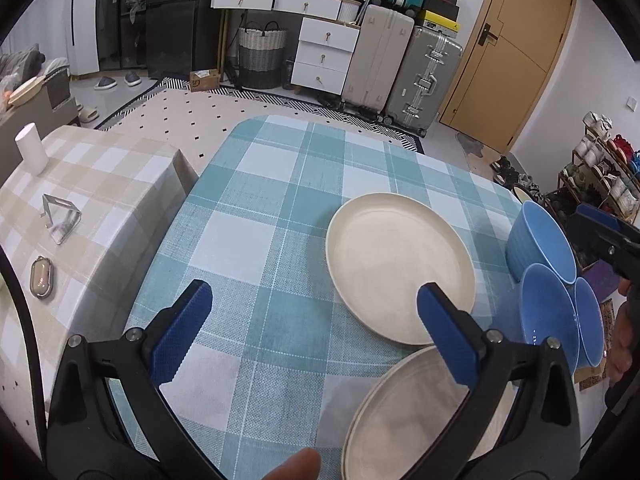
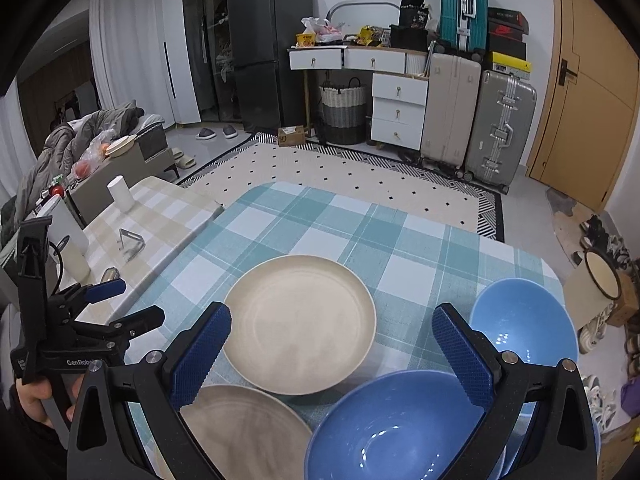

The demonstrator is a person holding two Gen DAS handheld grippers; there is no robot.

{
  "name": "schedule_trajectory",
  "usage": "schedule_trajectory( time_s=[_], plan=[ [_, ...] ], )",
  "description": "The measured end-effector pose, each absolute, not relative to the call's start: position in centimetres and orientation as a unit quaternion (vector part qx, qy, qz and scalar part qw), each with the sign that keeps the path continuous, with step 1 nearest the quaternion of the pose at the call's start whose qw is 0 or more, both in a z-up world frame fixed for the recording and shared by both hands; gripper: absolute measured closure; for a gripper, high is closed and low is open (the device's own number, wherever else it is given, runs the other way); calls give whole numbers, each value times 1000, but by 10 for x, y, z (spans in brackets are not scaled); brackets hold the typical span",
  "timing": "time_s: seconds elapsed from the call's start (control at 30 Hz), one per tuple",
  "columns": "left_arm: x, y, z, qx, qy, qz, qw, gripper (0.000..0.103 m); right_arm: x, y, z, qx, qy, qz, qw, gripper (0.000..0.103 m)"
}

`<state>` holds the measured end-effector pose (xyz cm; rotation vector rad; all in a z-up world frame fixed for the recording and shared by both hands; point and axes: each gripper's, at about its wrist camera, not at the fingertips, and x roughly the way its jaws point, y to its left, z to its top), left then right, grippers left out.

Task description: Organize plates and bowls

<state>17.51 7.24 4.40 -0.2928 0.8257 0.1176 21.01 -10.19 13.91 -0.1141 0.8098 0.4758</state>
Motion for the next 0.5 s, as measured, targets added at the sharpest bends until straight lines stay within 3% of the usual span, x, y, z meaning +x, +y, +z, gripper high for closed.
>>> schedule_trajectory(
  time_s=[0.5],
  plan=[
    [207, 76, 31, -140, 424, 74, 892, 1, 266, -89, 111, -48, 443, 232, 865, 1]
  ],
)
